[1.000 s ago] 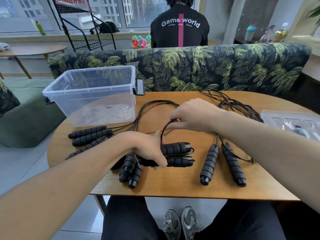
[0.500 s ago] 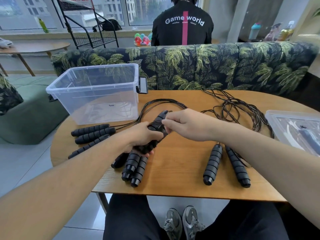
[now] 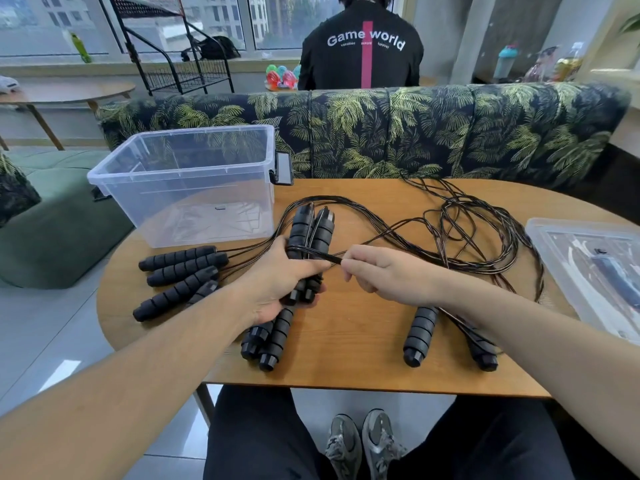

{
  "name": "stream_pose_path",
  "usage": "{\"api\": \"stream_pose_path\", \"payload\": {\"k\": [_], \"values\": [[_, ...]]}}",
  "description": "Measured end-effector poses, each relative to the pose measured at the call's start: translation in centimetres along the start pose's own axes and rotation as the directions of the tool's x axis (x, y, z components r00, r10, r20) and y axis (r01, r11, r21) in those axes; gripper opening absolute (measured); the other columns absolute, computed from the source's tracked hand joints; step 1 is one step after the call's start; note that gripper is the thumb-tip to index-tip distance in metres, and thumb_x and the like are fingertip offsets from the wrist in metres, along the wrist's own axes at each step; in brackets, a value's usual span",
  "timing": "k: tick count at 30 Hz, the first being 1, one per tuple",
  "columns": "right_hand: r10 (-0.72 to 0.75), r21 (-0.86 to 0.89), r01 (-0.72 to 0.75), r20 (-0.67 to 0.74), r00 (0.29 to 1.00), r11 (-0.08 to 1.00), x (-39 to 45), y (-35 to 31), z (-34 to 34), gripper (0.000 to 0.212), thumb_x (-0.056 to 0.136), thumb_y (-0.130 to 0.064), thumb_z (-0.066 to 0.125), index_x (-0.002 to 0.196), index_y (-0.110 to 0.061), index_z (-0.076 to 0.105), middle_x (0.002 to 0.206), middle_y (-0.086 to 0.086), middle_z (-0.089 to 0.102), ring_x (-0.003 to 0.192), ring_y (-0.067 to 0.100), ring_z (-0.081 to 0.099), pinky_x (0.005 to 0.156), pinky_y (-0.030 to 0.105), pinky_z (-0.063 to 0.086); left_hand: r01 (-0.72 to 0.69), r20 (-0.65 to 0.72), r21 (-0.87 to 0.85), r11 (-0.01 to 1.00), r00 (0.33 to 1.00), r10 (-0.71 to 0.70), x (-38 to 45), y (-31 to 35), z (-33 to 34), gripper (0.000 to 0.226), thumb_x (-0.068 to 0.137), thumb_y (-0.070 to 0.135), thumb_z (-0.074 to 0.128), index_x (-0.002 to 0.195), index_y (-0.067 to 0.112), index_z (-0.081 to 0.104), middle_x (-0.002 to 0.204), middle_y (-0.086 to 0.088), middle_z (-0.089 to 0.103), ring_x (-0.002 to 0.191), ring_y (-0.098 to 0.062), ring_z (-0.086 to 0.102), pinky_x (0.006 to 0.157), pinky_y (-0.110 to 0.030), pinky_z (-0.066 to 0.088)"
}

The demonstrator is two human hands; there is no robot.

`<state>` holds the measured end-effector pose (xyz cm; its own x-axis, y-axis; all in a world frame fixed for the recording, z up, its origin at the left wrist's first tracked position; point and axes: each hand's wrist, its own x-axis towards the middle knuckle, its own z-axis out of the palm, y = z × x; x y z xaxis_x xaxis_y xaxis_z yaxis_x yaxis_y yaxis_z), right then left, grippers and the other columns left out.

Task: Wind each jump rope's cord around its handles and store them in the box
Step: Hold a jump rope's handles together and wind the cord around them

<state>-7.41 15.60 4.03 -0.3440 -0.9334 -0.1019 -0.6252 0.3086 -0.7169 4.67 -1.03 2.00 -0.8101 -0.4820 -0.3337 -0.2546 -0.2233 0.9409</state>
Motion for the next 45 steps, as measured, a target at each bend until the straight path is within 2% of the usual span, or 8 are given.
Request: {"api": "stream_pose_path", "payload": {"k": [4,10,15,22,28,34,40,45], "values": [[0.029,0.287,-0.087,0.201,0.979,0.954,-0.6,1.3,-0.5,0.025,0.108,-0.035,0.039,0.107,-0.02,0.059,0.072,-0.001,0.039,0.053,0.011,0.027,0.048,0.027,0.021,0.0,0.049,-0.076,0.997,0.999,0.003,-0.2,-0.1,-0.3,0.071,0.076,-0.003,0.084,0.136,0.006,0.047,0.113,-0.025,0.068,0.072,-0.026,0.073,0.053,-0.034,0.054],[0.136,0.219,-0.204,0.29,0.947,0.954,-0.8,2.3,-0.2,0.03,0.103,-0.05,0.043,0.1,-0.027,0.061,0.064,-0.005,0.036,0.053,0.013,0.024,0.048,0.028,0.018,0.019,0.112,-0.156,0.988,0.994,-0.001,-0.9,-0.1,-0.4,0.056,0.08,-0.012,0.072,0.132,-0.003,0.05,0.09,-0.019,0.071,0.083,-0.031,0.073,0.062,-0.037,0.06],[0.128,0.385,-0.223,0.257,0.958,0.896,-1.0,3.9,-0.8,0.026,0.106,-0.038,0.044,0.097,-0.018,0.057,0.069,-0.003,0.035,0.058,0.012,0.023,0.051,0.028,0.014,-0.026,0.174,-0.193,0.981,0.983,0.06,-1.3,-0.2,-0.8,0.057,0.072,0.0,0.078,0.126,-0.004,0.061,0.116,-0.028,0.07,0.108,-0.046,0.069,0.09,-0.052,0.059],[0.211,0.233,-0.284,0.294,0.932,0.93,-0.9,3.6,-1.0,0.039,0.1,-0.056,0.045,0.09,-0.02,0.055,0.064,-0.004,0.033,0.054,0.012,0.024,0.048,0.022,0.02,-0.051,0.215,-0.296,0.954,0.969,0.118,-1.0,-0.3,-0.5,0.039,0.077,0.007,0.072,0.116,0.011,0.065,0.105,-0.016,0.074,0.088,-0.031,0.074,0.058,-0.03,0.058],[0.019,0.512,-0.191,0.321,0.947,0.838,-1.0,2.8,-0.1,0.031,0.108,-0.037,0.037,0.088,-0.02,0.053,0.068,-0.004,0.033,0.059,0.013,0.021,0.05,0.026,0.013,0.013,0.213,-0.467,0.884,0.972,0.098,-0.2,-0.4,-1.0,0.05,0.088,0.029,0.065,0.13,0.002,0.058,0.111,-0.018,0.066,0.062,-0.017,0.062,0.04,-0.017,0.047],[0.213,0.166,-0.262,0.261,0.941,0.951,0.4,2.6,0.2,0.055,0.091,-0.073,0.041,0.074,-0.022,0.048,0.059,-0.006,0.034,0.054,0.014,0.026,0.05,0.026,0.023,0.096,0.381,-0.45,0.888,0.92,0.094,0.0,-0.3,-2.2,0.047,0.088,0.03,0.068,0.129,0.005,0.064,0.129,-0.019,0.057,0.058,-0.014,0.057,0.037,-0.015,0.043],[0.088,0.076,-0.098,0.118,0.989,0.992,2.0,2.1,-0.2,0.062,0.074,-0.08,0.057,0.074,-0.018,0.058,0.063,-0.008,0.05,0.057,0.009,0.044,0.055,0.023,0.04,0.171,0.53,-0.272,0.947,0.848,-0.001,-0.4,0.2,-3.7,0.046,0.069,0.031,0.092,0.108,0.012,0.078,0.099,-0.014,0.068,0.059,-0.018,0.062,0.036,-0.016,0.046],[0.036,-0.382,-0.054,-0.053,0.998,0.923,3.4,2.2,-1.5,0.021,0.085,-0.038,0.066,0.084,-0.018,0.059,0.088,0.0,0.065,0.082,0.024,0.062,0.07,0.035,0.052,0.202,0.627,-0.048,0.978,0.768,-0.128,-0.3,1.1,-5.2,0.055,0.076,0.028,0.088,0.121,0.009,0.064,0.099,-0.019,0.066,0.064,-0.023,0.069,0.04,-0.019,0.051]]}}
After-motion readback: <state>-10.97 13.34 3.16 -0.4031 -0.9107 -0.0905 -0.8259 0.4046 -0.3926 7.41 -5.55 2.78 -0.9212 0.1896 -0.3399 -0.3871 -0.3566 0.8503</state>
